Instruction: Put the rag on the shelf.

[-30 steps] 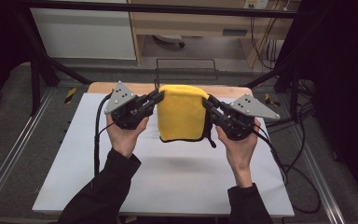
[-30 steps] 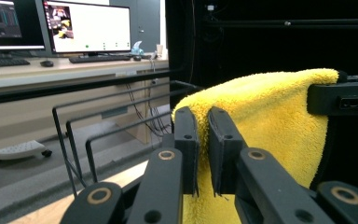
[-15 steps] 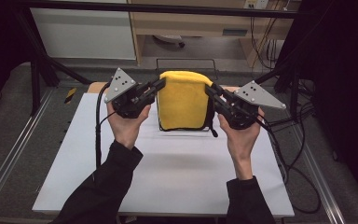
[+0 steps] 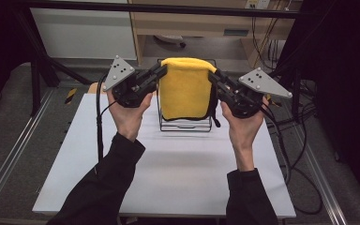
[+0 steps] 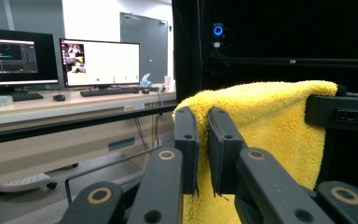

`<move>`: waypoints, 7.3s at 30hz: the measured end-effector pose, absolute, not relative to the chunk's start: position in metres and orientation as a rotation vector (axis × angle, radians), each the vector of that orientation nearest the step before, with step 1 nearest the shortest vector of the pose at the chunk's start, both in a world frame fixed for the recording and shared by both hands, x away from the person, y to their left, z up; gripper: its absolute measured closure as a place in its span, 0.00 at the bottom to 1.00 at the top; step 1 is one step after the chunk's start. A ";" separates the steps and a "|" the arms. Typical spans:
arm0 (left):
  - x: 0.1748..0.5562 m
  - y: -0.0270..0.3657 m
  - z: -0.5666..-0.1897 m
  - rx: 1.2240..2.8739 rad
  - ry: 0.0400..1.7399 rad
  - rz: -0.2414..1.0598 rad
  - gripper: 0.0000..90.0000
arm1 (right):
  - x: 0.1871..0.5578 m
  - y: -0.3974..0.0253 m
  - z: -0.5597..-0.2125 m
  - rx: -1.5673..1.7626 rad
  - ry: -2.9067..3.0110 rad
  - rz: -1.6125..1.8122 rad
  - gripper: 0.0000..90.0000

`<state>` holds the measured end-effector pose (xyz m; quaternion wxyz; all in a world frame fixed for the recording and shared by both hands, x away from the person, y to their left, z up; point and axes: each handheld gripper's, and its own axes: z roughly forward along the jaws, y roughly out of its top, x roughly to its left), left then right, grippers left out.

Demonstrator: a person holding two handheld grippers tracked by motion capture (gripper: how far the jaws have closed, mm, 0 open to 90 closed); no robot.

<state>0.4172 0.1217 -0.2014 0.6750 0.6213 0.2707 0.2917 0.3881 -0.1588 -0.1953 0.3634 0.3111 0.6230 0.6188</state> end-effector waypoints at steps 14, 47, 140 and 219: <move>0.427 0.116 -0.175 1.386 0.587 0.693 0.92 | 0.398 -0.162 -0.170 0.782 1.563 1.582 0.89; 0.455 0.120 -0.124 1.313 0.581 0.739 0.92 | 0.434 -0.154 -0.116 0.743 1.499 1.580 0.89; 0.487 0.128 -0.203 1.517 0.562 0.675 0.92 | 0.474 -0.164 -0.200 0.753 1.701 1.516 0.88; 0.467 0.116 -0.267 1.926 0.686 0.398 1.00 | 0.426 -0.162 -0.274 0.673 2.000 1.361 0.65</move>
